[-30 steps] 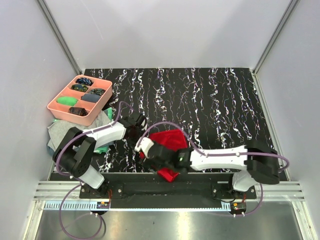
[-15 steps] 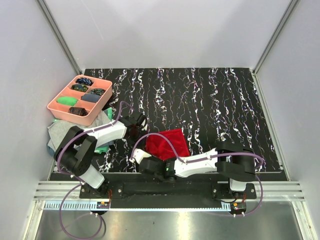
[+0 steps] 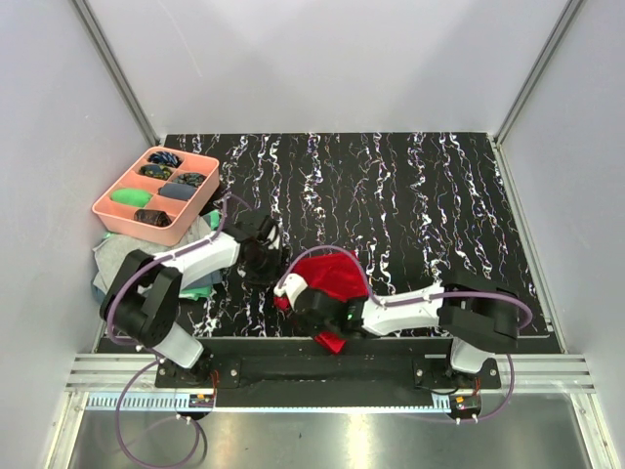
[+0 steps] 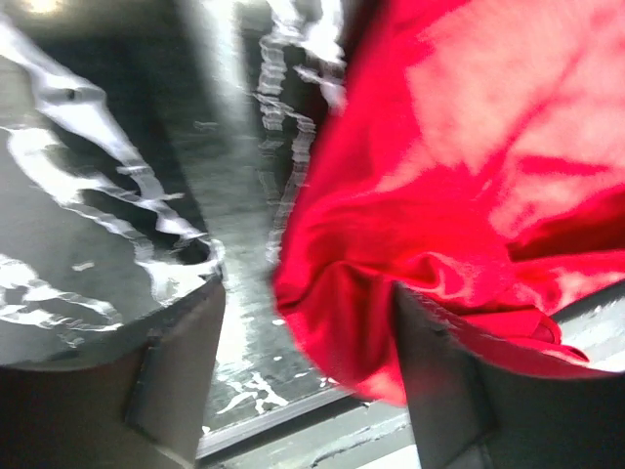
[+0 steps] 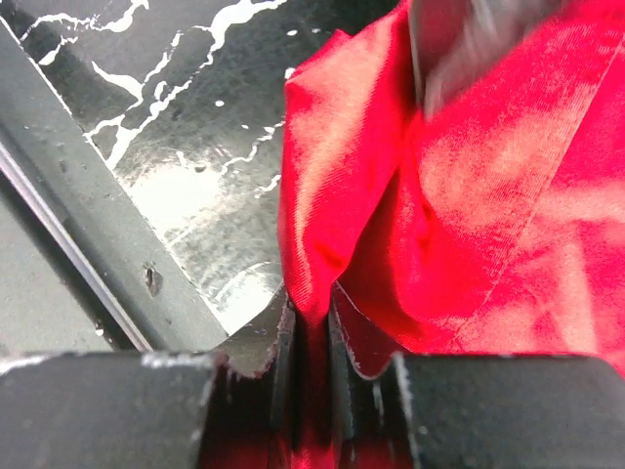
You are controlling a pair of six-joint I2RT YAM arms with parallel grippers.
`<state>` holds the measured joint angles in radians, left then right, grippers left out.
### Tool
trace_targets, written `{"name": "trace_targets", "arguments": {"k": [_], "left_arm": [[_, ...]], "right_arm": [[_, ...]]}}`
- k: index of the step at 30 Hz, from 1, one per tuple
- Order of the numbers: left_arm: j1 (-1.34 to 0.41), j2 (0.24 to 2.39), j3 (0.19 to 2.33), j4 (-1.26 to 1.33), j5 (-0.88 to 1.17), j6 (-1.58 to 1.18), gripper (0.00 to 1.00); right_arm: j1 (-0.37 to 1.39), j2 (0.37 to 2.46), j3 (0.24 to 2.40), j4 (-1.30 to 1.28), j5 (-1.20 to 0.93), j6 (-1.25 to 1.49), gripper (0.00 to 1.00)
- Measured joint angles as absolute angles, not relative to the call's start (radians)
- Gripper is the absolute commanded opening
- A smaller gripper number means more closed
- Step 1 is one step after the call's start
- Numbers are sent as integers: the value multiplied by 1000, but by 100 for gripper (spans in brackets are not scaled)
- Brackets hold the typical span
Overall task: Fold the napkin, place the utensils inside, and roll it up
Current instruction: Roll the napkin with the utensil
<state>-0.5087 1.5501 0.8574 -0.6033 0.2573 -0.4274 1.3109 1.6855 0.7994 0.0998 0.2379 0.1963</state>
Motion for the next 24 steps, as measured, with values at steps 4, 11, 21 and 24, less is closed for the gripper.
{"name": "trace_targets", "arguments": {"k": [4,11,21,24], "left_arm": [[-436,1501,857,-607,237,-426,79],[-365,1351,758,-493,220,-445,81],[-366,1272,593,-225,381,-480,83],[-366,1273,568,-172,418,-489,83]], "right_arm": [[1235,1647,738,162,109,215,18],[1113,1628,701,191,-126,224,17],[960,1698,715,222,-451,237,17],[907,1738,734,224,-560,247,16]]}}
